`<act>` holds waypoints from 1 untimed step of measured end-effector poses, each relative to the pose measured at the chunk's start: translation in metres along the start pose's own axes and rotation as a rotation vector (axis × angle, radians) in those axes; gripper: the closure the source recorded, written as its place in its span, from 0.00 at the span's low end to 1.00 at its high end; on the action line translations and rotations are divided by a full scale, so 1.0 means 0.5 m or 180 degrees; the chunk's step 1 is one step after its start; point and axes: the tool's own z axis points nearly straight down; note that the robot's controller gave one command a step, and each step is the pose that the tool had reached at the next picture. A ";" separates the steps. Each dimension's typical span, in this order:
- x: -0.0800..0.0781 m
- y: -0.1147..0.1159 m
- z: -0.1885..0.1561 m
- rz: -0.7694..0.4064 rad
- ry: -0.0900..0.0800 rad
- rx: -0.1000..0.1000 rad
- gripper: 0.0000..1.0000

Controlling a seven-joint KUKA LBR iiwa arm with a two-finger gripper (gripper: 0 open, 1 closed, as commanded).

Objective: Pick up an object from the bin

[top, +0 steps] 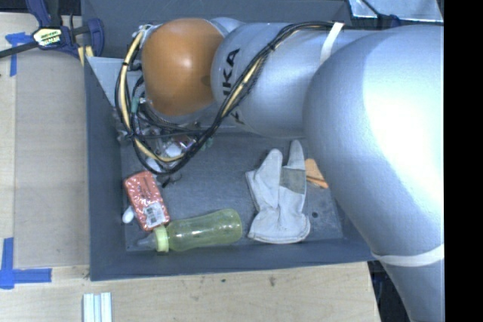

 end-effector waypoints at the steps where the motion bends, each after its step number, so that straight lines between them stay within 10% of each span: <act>1: 0.013 0.014 0.000 -0.0760 0.0008 -0.0001 0.00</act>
Offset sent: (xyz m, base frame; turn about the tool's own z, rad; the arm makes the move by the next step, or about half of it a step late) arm 0.0000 0.0000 0.0000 0.0000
